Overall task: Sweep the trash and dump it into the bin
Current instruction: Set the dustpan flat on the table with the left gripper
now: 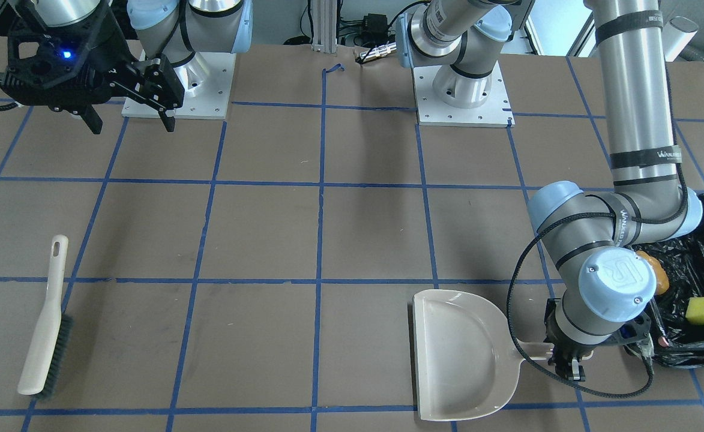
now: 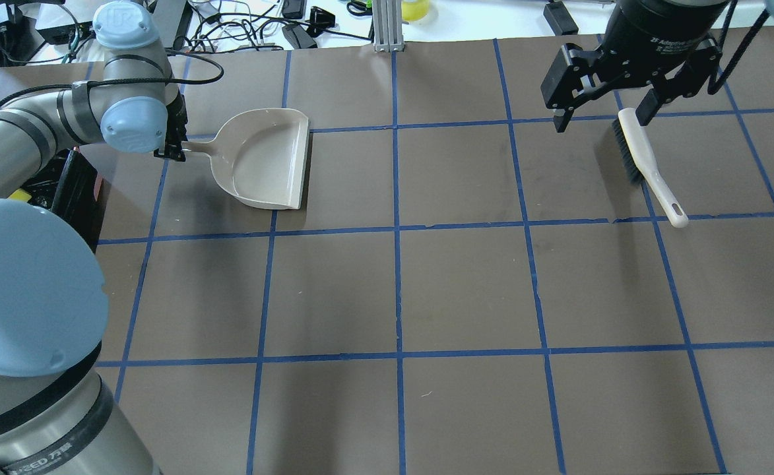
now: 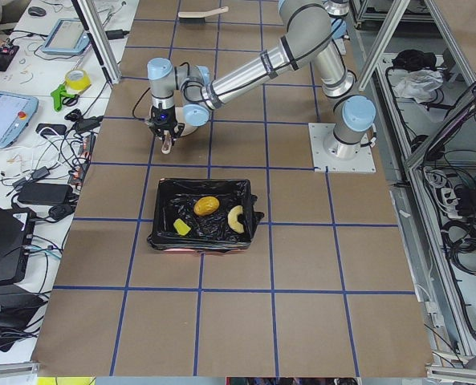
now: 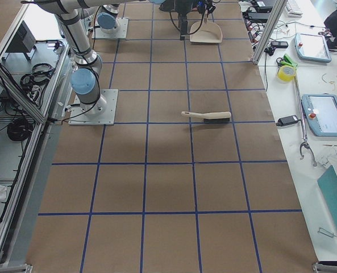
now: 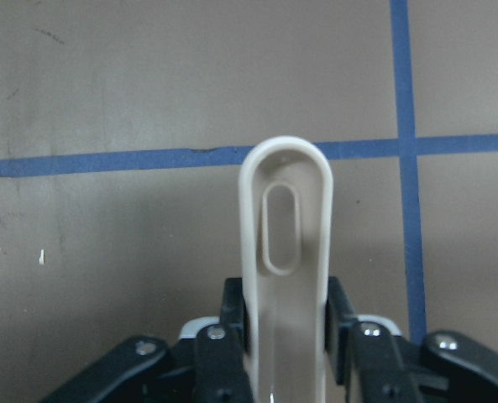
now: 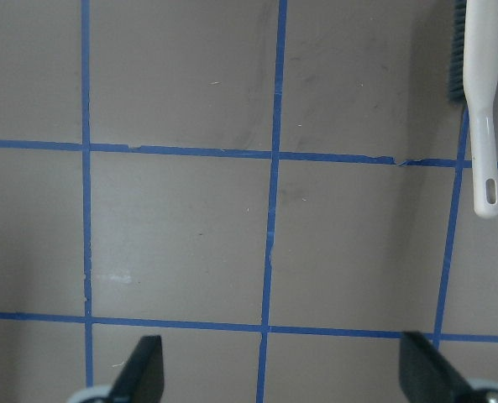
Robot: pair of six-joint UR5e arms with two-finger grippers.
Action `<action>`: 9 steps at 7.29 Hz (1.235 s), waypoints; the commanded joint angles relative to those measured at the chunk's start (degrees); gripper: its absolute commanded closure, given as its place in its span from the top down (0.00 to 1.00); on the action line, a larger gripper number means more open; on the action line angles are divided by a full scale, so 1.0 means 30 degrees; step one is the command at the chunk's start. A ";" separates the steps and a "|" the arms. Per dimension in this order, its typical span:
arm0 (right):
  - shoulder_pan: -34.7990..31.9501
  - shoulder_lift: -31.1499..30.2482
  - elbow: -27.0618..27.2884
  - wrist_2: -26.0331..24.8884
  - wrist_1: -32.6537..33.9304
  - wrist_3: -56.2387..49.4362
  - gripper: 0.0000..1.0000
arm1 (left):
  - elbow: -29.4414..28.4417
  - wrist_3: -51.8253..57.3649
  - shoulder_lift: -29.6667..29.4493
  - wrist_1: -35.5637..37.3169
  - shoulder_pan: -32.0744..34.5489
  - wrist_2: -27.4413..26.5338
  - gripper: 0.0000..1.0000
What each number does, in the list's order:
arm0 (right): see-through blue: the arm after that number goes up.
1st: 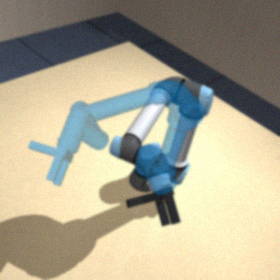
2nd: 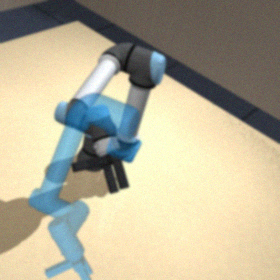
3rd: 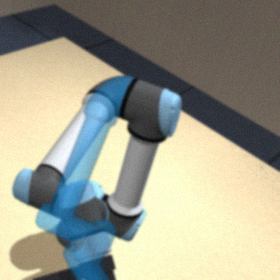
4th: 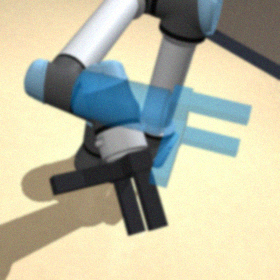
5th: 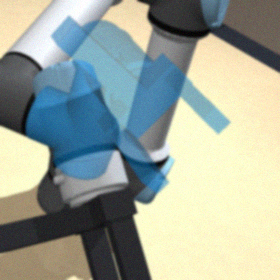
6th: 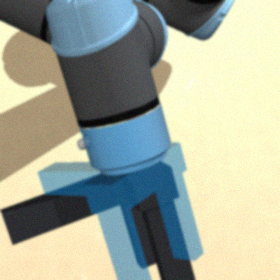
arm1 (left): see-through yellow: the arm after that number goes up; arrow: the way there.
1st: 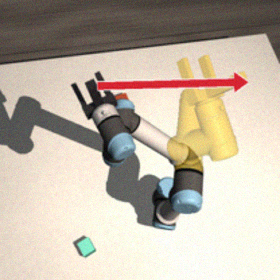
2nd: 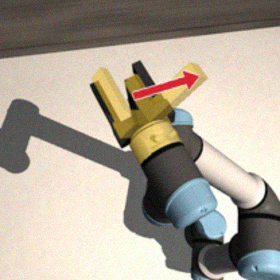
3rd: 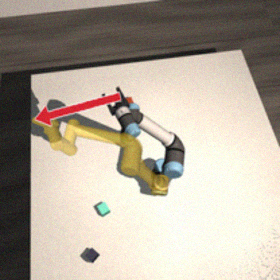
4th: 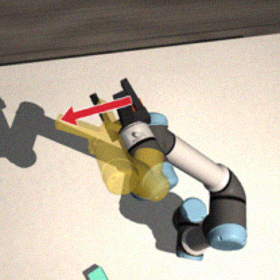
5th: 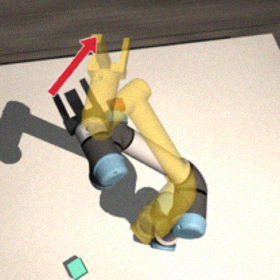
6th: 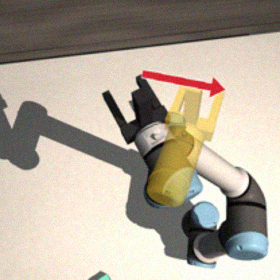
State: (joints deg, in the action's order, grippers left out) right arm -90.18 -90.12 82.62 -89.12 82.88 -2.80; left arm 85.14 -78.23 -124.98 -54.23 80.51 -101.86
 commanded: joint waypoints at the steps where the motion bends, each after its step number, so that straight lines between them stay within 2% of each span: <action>1: 0.0000 0.0011 0.0000 0.0000 -0.0001 -0.0003 1.00 | 0.0038 -0.0348 0.0029 0.0000 0.0000 0.0028 0.00; 2: 0.0000 -0.0018 0.0000 0.0000 -0.0001 -0.0003 1.00 | 0.0067 -0.0407 0.0088 0.0000 0.0000 0.0028 0.01; 5: 0.0000 -0.0019 0.0000 0.0000 -0.0001 -0.0003 1.00 | 0.0126 -0.0408 0.0409 -0.0029 0.0029 0.0028 0.36; 6: 0.0000 -0.0019 0.0000 0.0000 -0.0001 -0.0003 1.00 | 0.0126 -0.0262 0.0614 -0.0029 0.0029 0.0028 0.58; 7: 0.0000 -0.0019 0.0000 0.0000 -0.0001 -0.0003 1.00 | 0.0126 -0.0174 0.0819 -0.0116 0.0029 0.0144 0.74; 9: 0.0000 -0.0019 0.0000 0.0000 -0.0001 -0.0003 1.00 | 0.0156 -0.0115 0.1316 -0.0293 0.0029 0.0204 0.81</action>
State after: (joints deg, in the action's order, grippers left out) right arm -90.18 -90.18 82.62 -89.12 82.88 -2.81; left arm 85.58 -78.72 -122.06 -54.86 80.60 -101.35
